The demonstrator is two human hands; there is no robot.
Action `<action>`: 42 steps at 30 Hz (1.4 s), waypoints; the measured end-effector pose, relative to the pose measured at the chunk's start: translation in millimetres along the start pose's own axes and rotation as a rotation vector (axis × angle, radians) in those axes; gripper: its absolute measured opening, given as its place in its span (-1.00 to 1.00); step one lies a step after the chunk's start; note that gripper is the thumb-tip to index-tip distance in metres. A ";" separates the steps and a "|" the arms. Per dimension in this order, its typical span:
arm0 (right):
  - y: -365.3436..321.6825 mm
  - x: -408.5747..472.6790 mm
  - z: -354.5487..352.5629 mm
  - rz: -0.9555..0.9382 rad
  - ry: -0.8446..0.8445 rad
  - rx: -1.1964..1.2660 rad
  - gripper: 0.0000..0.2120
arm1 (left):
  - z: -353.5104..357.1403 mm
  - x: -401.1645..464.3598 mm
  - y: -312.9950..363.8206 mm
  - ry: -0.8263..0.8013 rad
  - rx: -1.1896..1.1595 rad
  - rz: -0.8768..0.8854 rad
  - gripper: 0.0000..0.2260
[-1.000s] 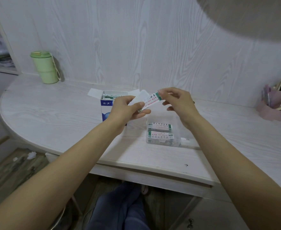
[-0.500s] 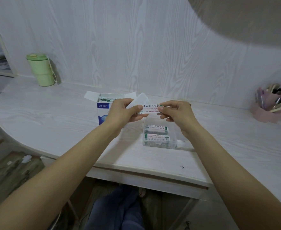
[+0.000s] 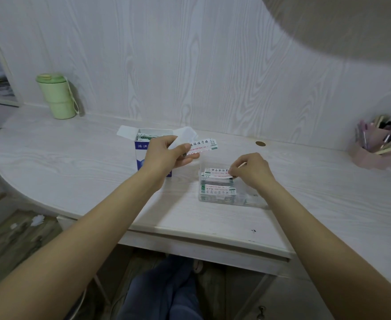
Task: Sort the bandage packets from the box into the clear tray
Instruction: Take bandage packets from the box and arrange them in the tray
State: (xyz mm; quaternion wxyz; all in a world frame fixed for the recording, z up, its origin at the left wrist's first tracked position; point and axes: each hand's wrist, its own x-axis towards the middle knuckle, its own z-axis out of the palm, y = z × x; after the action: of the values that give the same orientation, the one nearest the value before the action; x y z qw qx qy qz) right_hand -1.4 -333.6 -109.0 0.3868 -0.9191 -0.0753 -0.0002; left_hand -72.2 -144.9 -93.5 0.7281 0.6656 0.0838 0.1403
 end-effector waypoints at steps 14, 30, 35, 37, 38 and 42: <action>-9.1 3.6 11.7 -0.101 -0.036 -0.335 -0.89 | 1.7 -1.6 0.9 -0.002 -0.013 -0.016 -0.95; -3.2 -3.6 -2.7 -0.050 0.090 0.276 -0.93 | 15.1 -0.2 -3.8 -0.042 0.021 -0.009 -0.89; -1.5 -3.6 9.8 -0.066 0.105 -0.018 -0.93 | 11.1 0.5 2.6 -0.051 0.053 0.007 -0.88; -5.8 -3.4 12.7 -0.071 0.069 -0.136 -0.94 | 11.0 1.0 3.2 -0.061 0.112 0.019 -0.88; -7.5 -3.6 14.0 -0.080 0.056 -0.176 -0.94 | 11.1 1.5 3.1 -0.069 0.135 0.023 -0.89; -11.2 -2.5 19.1 -0.130 0.034 -0.294 -0.91 | 10.3 0.8 4.0 -0.101 0.122 -0.015 -0.79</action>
State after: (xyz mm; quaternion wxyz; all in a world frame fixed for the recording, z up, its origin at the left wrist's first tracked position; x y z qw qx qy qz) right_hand -6.4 -312.6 -114.6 0.2484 -0.9588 -0.1274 -0.0519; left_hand -68.6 -154.1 -88.4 0.6905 0.7144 0.0604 0.0955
